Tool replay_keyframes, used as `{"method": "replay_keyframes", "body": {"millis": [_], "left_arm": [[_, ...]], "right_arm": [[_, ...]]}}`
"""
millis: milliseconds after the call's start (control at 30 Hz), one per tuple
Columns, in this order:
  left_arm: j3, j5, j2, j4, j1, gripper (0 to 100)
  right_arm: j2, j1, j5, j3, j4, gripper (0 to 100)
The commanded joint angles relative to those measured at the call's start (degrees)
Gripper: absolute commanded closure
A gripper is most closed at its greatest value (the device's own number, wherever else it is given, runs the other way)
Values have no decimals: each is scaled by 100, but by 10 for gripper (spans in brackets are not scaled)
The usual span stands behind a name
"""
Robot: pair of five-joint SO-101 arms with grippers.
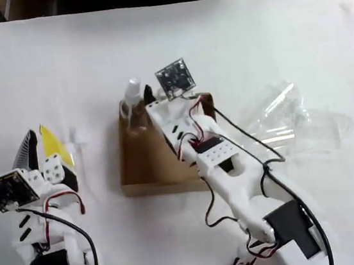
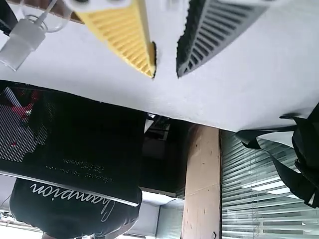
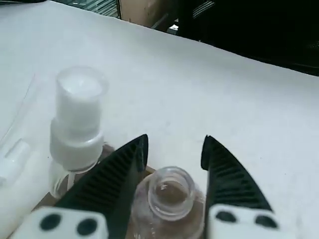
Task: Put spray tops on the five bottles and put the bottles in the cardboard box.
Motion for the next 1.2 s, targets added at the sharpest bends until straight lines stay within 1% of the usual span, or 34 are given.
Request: {"method": "replay_keyframes", "body": {"millis": [0, 533, 667, 867, 1000, 1067, 1167], "left_arm": [[-44, 62, -40, -149, -31, 928], [-44, 62, -40, -149, -22, 928], [-44, 62, -40, -149, -22, 928], [-44, 62, -40, -167, -31, 928], [-53, 18, -40, -185, -48, 928], [-53, -202, -40, -185, -40, 928], [-53, -281, -40, -185, -22, 928]], "right_arm": [[-215, -48, 53, -211, 22, 841], [-1473, 22, 35, -193, 1042, 840], [-2141, 101, 35, -185, 1508, 842], [-4189, 338, 35, -185, 3213, 844], [-5604, 664, 35, -185, 4840, 847], [-6176, 875, 35, -185, 5692, 878], [-6993, 1218, 35, -176, 6738, 965]]}}
